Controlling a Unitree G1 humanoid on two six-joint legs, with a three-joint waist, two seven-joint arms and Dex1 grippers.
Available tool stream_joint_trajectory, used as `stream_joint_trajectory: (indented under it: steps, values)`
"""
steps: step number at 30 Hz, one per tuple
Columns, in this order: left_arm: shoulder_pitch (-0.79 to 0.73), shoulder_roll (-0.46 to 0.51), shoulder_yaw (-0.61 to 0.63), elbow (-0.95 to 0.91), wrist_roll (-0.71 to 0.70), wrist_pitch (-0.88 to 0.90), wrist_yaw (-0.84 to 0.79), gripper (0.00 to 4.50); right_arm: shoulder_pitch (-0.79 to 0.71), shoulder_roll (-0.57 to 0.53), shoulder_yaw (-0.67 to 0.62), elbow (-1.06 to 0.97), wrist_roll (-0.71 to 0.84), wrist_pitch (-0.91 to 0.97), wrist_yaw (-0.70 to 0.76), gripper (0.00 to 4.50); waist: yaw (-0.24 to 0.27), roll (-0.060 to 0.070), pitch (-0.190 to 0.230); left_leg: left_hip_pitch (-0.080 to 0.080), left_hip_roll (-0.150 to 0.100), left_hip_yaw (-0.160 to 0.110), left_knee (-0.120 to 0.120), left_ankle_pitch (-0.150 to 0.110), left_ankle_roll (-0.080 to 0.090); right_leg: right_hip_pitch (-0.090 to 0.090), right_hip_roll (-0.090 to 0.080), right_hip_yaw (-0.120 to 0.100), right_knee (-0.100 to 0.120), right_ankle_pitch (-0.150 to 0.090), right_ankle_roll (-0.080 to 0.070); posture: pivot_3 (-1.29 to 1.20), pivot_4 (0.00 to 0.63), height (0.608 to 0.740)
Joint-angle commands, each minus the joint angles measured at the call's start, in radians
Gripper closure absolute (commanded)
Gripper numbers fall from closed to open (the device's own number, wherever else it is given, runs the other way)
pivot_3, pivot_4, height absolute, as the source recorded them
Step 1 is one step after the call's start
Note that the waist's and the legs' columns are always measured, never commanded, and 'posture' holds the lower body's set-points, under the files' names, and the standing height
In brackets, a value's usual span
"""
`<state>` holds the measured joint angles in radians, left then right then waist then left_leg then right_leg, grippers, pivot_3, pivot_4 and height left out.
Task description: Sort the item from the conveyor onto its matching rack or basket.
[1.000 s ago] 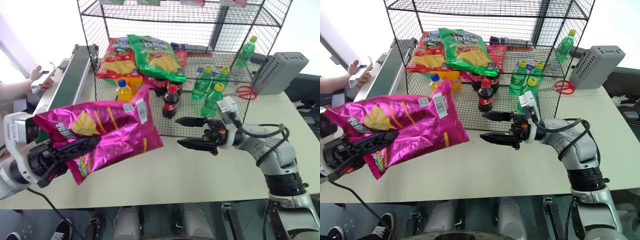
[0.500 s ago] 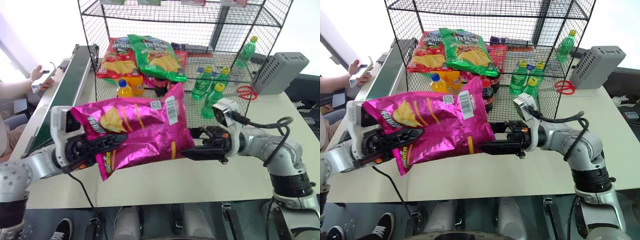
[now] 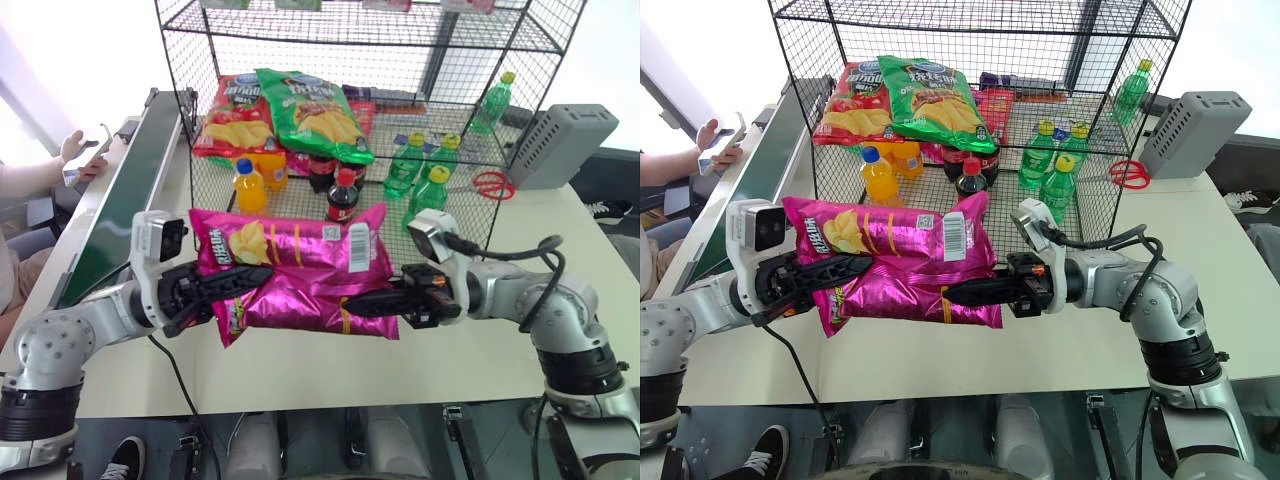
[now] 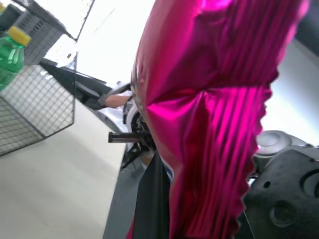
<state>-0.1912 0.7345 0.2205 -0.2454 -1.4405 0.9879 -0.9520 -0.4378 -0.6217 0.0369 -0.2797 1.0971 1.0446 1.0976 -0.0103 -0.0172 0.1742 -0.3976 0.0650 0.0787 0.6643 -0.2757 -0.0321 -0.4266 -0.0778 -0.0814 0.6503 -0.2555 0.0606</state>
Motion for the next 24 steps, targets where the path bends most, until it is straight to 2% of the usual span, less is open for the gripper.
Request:
stream_joint_trajectory:
  steps: [1, 7, 8, 11, 15, 19, 24]
  values:
    - [-0.004, 0.003, 0.064, 0.005, 0.003, -0.016, 0.016, 3.10, 0.011, -0.017, -0.015, -0.008, -0.050, -0.071, 0.042, 4.50, 0.000, 0.000, 0.000, 0.000, 0.000, 0.000, 0.000, 0.000, 0.000, 0.000, 0.000, 0.000, 0.000, 0.000, 0.000, 0.00, 0.150, 0.740]
    - [0.042, 0.009, 0.131, 0.002, 0.063, -0.059, 0.003, 0.15, 0.066, -0.066, -0.094, -0.015, -0.111, -0.151, 0.042, 4.50, 0.001, 0.000, 0.000, 0.000, 0.000, 0.000, 0.000, 0.000, 0.000, 0.000, 0.000, 0.000, 0.000, 0.000, 0.000, 0.00, 0.150, 0.740]
    - [0.054, 0.012, 0.140, 0.001, 0.087, -0.074, -0.003, 0.02, 0.083, -0.084, -0.109, -0.024, -0.123, -0.166, 0.044, 4.50, 0.001, 0.000, 0.000, -0.001, 0.000, 0.000, 0.000, 0.000, 0.000, 0.000, 0.000, 0.000, -0.001, 0.000, 0.000, 0.00, 0.150, 0.740]
    - [0.075, 0.009, 0.158, 0.005, 0.144, -0.111, -0.005, 0.02, 0.126, -0.134, -0.168, -0.060, -0.139, -0.199, 0.040, 4.50, 0.005, 0.000, 0.000, -0.001, 0.000, 0.000, 0.000, 0.000, 0.000, 0.000, 0.000, 0.000, -0.001, 0.000, 0.000, 0.00, 0.150, 0.740]
    - [0.047, -0.037, 0.176, 0.018, 0.235, -0.210, 0.047, 0.02, 0.122, -0.166, -0.320, -0.063, -0.148, -0.279, -0.020, 4.50, 0.009, 0.000, 0.000, -0.001, 0.000, 0.000, 0.000, 0.000, 0.000, 0.000, 0.000, 0.000, -0.002, 0.000, 0.000, 0.00, 0.150, 0.740]
    - [0.014, -0.070, 0.133, 0.017, 0.322, -0.258, 0.064, 0.02, 0.084, -0.194, -0.439, -0.033, -0.214, -0.420, -0.035, 4.50, 0.014, 0.000, 0.000, -0.001, 0.000, 0.001, 0.000, 0.000, 0.000, 0.000, 0.000, 0.000, -0.002, 0.000, 0.000, 0.00, 0.150, 0.740]
    - [-0.056, -0.123, 0.056, 0.019, 0.427, -0.318, 0.061, 0.02, 0.040, -0.254, -0.496, 0.078, -0.358, -0.613, -0.031, 4.50, 0.025, -0.001, 0.000, -0.002, -0.001, 0.001, 0.000, 0.000, 0.000, 0.000, -0.001, 0.000, -0.003, 0.000, 0.000, 0.00, 0.150, 0.740]
